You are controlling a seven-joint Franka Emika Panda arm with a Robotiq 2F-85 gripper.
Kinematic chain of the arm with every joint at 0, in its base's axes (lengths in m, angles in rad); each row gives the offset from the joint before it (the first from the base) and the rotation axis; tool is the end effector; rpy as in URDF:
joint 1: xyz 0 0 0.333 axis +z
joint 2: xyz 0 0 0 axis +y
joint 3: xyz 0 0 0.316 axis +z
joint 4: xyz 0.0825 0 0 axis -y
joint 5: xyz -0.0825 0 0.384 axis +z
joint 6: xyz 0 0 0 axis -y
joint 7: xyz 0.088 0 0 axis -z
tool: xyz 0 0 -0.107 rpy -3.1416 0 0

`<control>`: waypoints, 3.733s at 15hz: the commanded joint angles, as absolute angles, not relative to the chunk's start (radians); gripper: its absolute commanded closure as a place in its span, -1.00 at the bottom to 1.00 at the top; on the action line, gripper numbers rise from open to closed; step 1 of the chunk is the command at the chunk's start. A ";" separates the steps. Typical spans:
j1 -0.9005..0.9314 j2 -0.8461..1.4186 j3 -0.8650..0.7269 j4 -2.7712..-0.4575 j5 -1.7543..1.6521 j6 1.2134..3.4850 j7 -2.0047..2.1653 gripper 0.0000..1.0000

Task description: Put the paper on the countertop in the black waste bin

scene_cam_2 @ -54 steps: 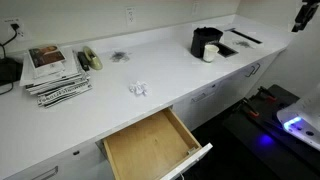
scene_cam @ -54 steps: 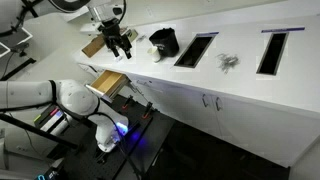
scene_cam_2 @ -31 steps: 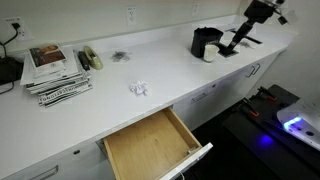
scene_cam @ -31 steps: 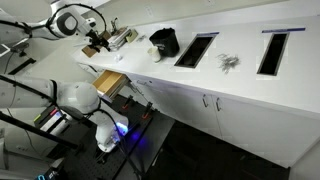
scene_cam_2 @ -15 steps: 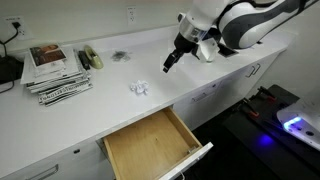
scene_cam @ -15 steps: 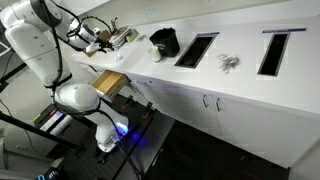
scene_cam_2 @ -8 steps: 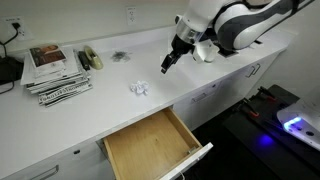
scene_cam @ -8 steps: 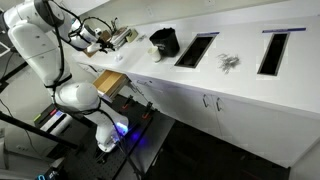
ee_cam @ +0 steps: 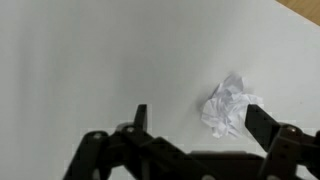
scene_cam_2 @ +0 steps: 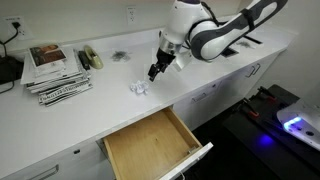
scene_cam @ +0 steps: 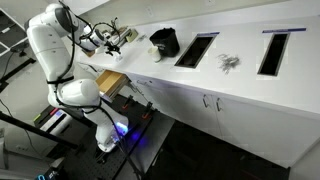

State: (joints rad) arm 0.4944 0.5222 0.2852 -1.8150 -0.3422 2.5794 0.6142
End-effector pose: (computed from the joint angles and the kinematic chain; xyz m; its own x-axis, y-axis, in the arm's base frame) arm 0.4882 0.4653 0.2885 0.8972 0.3451 0.2754 0.3739 -0.9256 -0.0582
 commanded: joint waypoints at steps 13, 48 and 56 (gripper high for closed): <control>0.562 0.756 0.262 -1.552 -0.095 2.591 0.318 -0.36; 0.572 0.083 -0.029 -2.062 -0.792 2.056 1.435 0.98; 0.316 0.021 0.103 -2.153 -0.804 1.973 1.634 0.98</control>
State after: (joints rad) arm 0.3911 0.0719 0.0743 -2.0844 -0.7864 1.9414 1.5700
